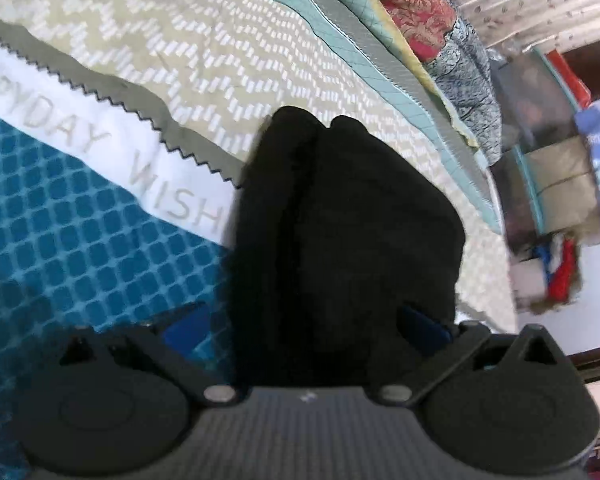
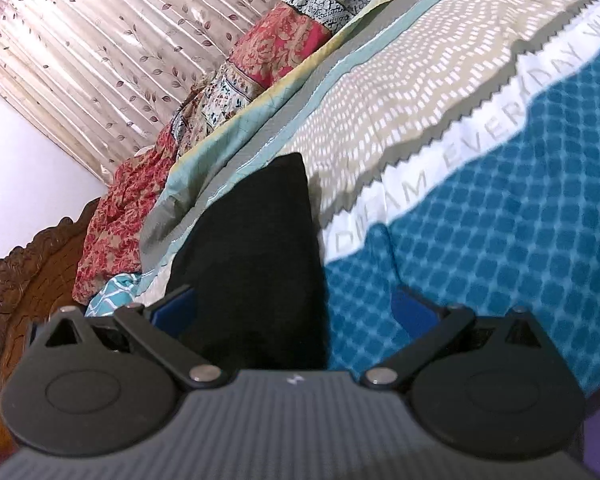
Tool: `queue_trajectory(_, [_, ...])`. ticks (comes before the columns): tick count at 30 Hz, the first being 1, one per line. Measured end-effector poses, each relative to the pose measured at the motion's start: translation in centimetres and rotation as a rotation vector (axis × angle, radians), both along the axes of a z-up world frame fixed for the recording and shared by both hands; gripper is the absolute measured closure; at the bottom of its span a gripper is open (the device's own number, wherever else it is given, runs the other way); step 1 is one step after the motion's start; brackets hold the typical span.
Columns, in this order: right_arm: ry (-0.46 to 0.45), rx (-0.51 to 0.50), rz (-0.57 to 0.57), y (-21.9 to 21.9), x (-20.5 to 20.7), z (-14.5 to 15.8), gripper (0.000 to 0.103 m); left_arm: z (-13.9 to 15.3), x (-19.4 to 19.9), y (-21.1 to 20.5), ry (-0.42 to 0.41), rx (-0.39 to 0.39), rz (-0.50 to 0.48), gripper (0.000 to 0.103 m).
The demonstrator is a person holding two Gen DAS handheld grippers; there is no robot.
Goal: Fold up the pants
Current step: 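Grasp the sides of the folded bundle with both grippers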
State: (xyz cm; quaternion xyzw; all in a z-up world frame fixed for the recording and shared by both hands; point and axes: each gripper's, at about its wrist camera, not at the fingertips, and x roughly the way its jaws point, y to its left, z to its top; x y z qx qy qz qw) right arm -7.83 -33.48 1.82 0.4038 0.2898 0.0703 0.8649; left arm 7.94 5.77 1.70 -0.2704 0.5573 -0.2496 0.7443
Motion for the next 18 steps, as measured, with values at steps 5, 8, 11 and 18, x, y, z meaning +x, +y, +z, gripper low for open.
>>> queue_trajectory(5, [0.022,-0.085,0.083,1.2,2.4,0.1,0.005,-0.7,-0.1,-1.4,-0.034,0.056,-0.051,0.0])
queue_trajectory(8, [0.061,-0.094,0.118,2.3,3.8,-0.8,0.019,-0.5,-0.7,-2.2,-0.082,0.094,-0.087,0.001])
queue_trajectory(11, [0.064,-0.145,0.167,3.9,4.8,-0.7,0.025,-0.3,-1.2,-2.5,-0.114,0.105,-0.096,0.001])
queue_trajectory(18, [-0.09,-0.509,0.228,9.9,2.9,3.2,0.065,0.4,-2.5,-4.0,-0.188,0.209,-0.121,0.005])
